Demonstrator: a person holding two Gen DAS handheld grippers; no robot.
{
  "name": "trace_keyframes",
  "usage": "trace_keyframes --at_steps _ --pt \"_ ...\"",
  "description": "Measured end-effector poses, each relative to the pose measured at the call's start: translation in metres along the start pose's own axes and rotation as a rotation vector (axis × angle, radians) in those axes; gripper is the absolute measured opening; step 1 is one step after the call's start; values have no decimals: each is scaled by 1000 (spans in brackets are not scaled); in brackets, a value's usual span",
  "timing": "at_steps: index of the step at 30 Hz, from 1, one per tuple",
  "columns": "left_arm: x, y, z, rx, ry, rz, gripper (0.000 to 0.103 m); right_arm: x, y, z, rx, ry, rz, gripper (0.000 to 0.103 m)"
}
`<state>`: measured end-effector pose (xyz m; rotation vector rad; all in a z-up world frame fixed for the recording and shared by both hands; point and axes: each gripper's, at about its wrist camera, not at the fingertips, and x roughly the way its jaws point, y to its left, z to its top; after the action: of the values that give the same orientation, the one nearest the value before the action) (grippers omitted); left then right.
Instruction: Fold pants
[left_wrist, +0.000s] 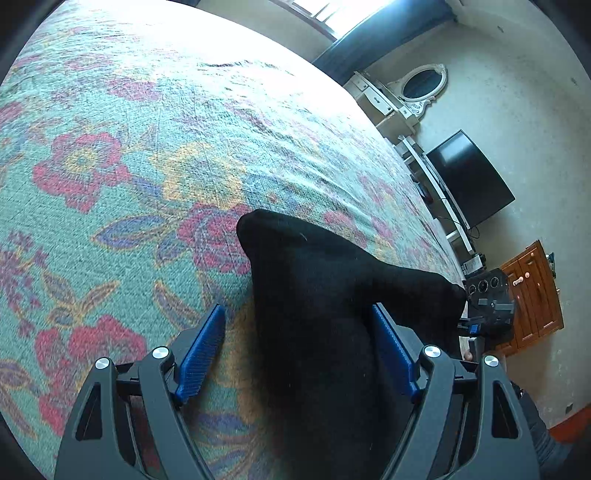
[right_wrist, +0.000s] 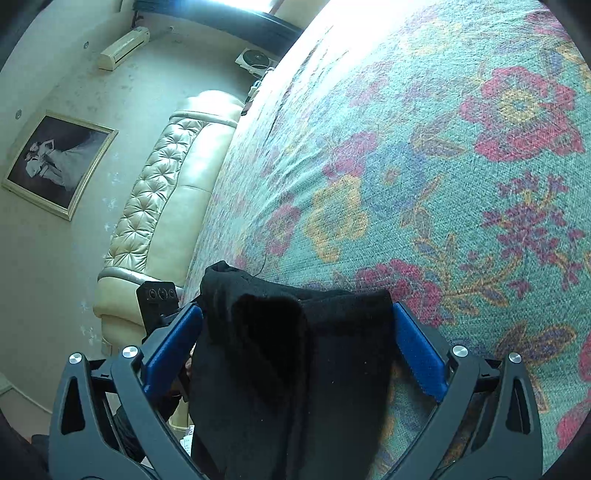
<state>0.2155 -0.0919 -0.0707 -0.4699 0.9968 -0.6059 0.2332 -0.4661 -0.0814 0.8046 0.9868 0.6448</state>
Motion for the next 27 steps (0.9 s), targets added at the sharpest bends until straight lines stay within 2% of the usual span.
trace_keyframes --at_steps 3,4,5,6,9,12,13,16,19,21,22,27 --pt "8 0 6 -2 8 -12 81 -2 -5 4 34 -3 22 100" --pt "10 0 7 -4 13 -10 82 -2 -6 4 38 -1 -8 98" --pt "12 -1 7 0 15 -4 82 -1 -7 6 35 7 -63 83" --pt "12 2 9 9 17 7 82 -1 -12 7 36 19 -118 62" --pt "12 -7 3 56 28 73 82 -1 -22 5 46 25 -157 45" --pt "16 -16 -2 110 26 164 73 -2 -27 3 41 17 -163 39" --pt "17 -17 -4 128 20 181 70 -3 -28 2 39 18 -154 39" --pt "18 -18 -5 123 1 192 69 -10 -37 0 53 14 -104 40" --pt "16 -20 -4 139 -2 197 69 -20 -41 -1 64 29 -28 49" --pt "15 -18 -3 129 1 187 70 -31 -44 -4 80 39 14 61" --pt "14 -17 -3 124 3 181 70 -36 -44 -5 80 46 29 63" --pt "15 -16 0 124 9 179 70 -39 -43 -11 29 63 -5 72"
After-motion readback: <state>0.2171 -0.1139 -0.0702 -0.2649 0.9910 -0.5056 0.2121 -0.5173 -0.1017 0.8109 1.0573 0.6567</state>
